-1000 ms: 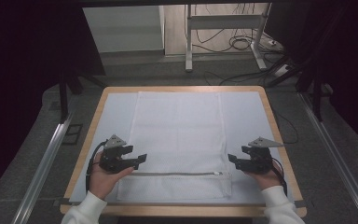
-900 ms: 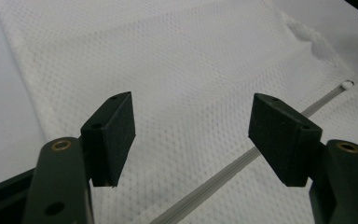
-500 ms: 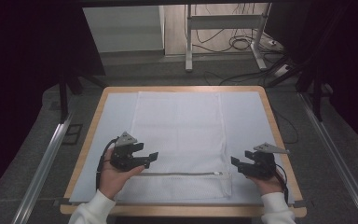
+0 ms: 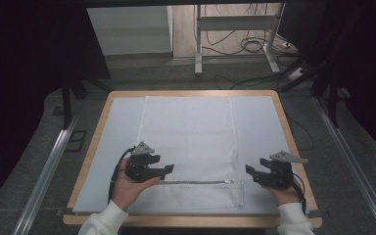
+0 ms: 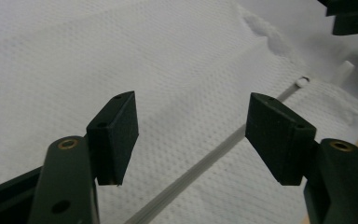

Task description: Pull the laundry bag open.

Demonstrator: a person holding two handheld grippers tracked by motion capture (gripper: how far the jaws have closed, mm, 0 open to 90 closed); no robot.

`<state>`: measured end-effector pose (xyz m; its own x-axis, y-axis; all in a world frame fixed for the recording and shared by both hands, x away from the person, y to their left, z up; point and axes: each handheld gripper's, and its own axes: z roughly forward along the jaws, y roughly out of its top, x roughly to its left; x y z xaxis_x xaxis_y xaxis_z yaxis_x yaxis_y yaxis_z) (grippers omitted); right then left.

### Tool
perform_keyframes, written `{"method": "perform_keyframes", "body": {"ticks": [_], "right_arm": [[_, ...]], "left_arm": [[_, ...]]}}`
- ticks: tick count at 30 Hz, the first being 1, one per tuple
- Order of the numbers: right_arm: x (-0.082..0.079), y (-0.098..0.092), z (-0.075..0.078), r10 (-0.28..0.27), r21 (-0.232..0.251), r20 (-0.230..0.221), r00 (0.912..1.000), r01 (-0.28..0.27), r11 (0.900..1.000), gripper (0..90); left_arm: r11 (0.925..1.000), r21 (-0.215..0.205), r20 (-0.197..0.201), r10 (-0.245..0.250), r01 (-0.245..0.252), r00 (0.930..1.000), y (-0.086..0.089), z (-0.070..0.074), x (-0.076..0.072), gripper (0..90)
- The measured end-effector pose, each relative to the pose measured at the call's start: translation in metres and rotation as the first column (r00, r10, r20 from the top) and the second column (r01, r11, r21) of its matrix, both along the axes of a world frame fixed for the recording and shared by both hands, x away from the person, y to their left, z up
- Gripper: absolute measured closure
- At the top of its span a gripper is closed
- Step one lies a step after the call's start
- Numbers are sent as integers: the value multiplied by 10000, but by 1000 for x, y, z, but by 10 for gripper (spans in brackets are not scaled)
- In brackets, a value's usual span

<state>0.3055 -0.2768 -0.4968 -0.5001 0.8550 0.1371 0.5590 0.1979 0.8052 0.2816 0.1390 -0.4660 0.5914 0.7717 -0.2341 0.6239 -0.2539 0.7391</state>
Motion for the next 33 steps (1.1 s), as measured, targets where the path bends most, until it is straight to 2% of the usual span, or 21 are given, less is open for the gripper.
{"method": "perform_keyframes", "body": {"ticks": [14,21,33], "right_arm": [[0,4,-2,177,-341,79,9998,-175,9993,302],[0,4,-2,127,-344,105,9999,-124,9993,303],[2,4,-3,173,-519,106,9998,-168,9985,302]], "left_arm": [[9976,-32,-170,-689,688,9975,-27,0,2,362],[9958,-143,-184,-904,902,9957,-39,1,2,360],[9887,-38,-211,-1497,1497,9885,-72,0,7,359]]}}
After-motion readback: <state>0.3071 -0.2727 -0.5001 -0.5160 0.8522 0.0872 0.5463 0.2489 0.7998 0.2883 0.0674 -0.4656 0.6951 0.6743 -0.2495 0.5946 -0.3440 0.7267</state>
